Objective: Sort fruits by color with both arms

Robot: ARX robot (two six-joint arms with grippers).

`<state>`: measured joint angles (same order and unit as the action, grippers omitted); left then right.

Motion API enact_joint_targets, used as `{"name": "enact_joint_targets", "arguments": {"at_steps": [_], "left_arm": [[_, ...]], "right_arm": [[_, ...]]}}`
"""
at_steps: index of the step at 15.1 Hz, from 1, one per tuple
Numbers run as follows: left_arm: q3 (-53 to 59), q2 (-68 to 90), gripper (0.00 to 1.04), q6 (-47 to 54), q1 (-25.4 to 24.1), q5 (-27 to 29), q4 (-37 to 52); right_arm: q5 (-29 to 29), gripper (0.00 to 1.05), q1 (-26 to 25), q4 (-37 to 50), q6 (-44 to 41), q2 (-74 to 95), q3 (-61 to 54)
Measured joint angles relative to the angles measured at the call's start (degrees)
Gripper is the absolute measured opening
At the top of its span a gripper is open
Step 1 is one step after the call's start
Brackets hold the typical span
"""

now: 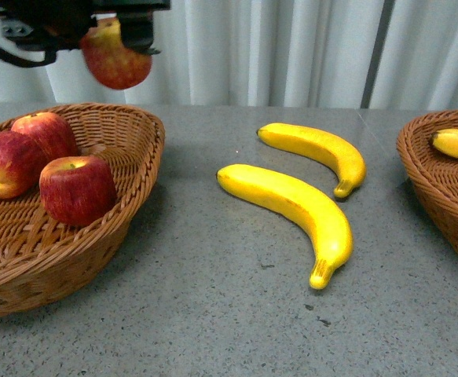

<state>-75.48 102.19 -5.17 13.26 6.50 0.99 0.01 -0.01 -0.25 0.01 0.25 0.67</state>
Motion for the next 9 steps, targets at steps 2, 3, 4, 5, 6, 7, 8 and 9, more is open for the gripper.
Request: {"name": "enact_joint_targets", "arguments": {"at_steps": [2,3,4,5,6,7,8,9], "left_arm": [[2.97,-1.53,0.66,-1.27,-2.08,0.17,-0.94],[4.35,-1.66,0.66,-1.95,-3.48,-0.37,-1.01],[5.38,-1.66,0.66,-1.95,-4.11,-0.33,-0.72],[6.14,-1.64,0.66,-1.95,-4.46,-0.33,-0.66],[6.64,-1.51,0.66,-1.92,-4.52,-0.35,-0.96],[7.06,-1.27,0.66,-1.81,-4.37,-0.26,-0.59],[7.17,-0.59,0.66,-1.7,-4.17,-0.2,-0.57],[7.21,0.15,0.66,-1.66,-4.07,0.0,-0.61]], "right_arm": [[0.0,0.98,0.0,0.0,0.0,0.0,0.0],[0.0,0.98,0.0,0.0,0.0,0.0,0.0],[0.0,0.98,0.0,0.0,0.0,0.0,0.0],[0.0,0.98,0.0,0.0,0.0,0.0,0.0],[0.0,0.98,0.0,0.0,0.0,0.0,0.0],[0.0,0.98,0.0,0.0,0.0,0.0,0.0],[0.0,0.98,0.0,0.0,0.0,0.0,0.0],[0.0,0.98,0.0,0.0,0.0,0.0,0.0]]}}
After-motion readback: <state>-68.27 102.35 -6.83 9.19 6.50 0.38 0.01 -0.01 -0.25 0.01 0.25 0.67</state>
